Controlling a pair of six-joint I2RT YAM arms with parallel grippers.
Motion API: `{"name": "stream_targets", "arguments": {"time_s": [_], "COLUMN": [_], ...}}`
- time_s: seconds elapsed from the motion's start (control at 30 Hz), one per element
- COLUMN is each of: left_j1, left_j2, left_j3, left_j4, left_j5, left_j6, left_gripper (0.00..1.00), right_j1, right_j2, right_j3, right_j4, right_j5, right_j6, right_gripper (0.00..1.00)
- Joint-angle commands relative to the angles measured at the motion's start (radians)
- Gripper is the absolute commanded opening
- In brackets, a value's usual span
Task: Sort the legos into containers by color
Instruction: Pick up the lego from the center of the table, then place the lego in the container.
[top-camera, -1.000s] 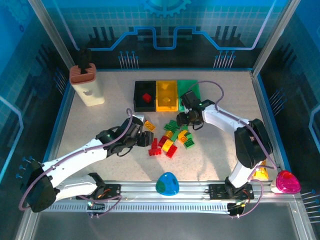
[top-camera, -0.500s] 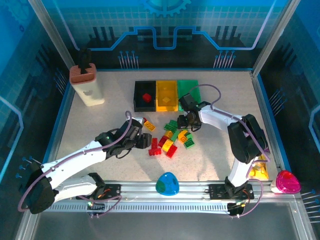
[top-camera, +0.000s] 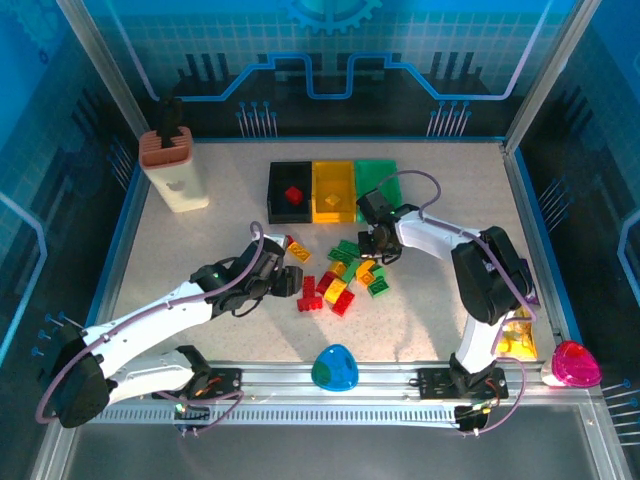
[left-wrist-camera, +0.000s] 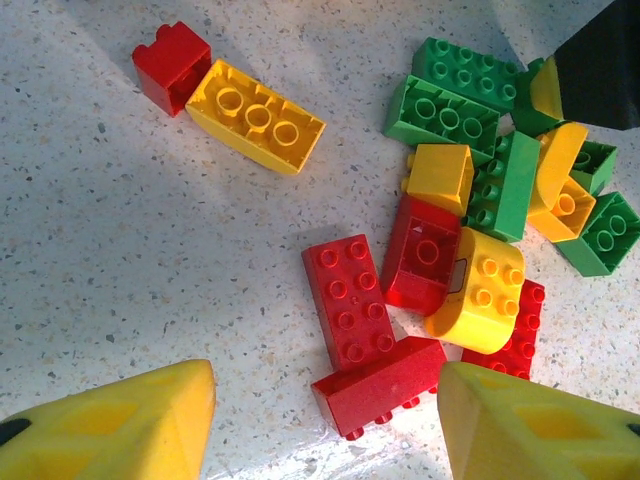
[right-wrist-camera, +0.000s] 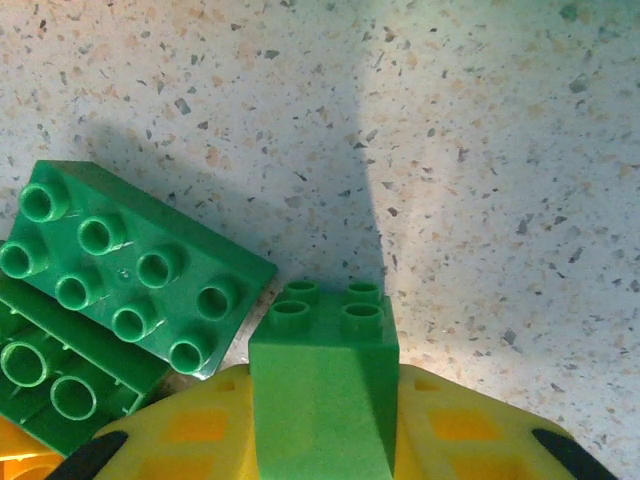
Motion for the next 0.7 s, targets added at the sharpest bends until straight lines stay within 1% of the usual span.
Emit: {"name": "stream_targets", "arguments": {"time_s": [0.0,0.13,0.3,0.53,0.67], "left_j1": [-0.005,-0.005,-0.005,-0.005,-0.006], "left_j2": [-0.013,-0.017,-0.024,-0.046,-0.075], "left_j3": [-0.005,-0.004,-0.02,-0.033,-0.049], "left_j4": [0.005,0.002,0.013,-0.002,-0.009], "left_j5": [-0.026,-0.028,-0.023,-0.022,-0.024], "left_j6": [-0.017,-0.013,-0.013,-0.021,-0.034], "left_gripper": [0.61,0.61,0.61,0.61,0.61], "right_j1": [0.006,-0.01,-0.059,-0.16,-0.189], "right_j2": [-0.067,-0.11,-0.108,0.005,0.106], "right_j3": [0.015,0.072,0.198,0.456,0.607], "right_j4": [-0.043,-0.078,-0.129,-0.199,-0.238], "right_j5": [0.03,0.054,0.069,0.037,0.028], "right_j6": [0.0,-0.027,-0.081,-0.146,-0.174], "right_gripper": [0.28,0.28,0.28,0.28,0.28]}}
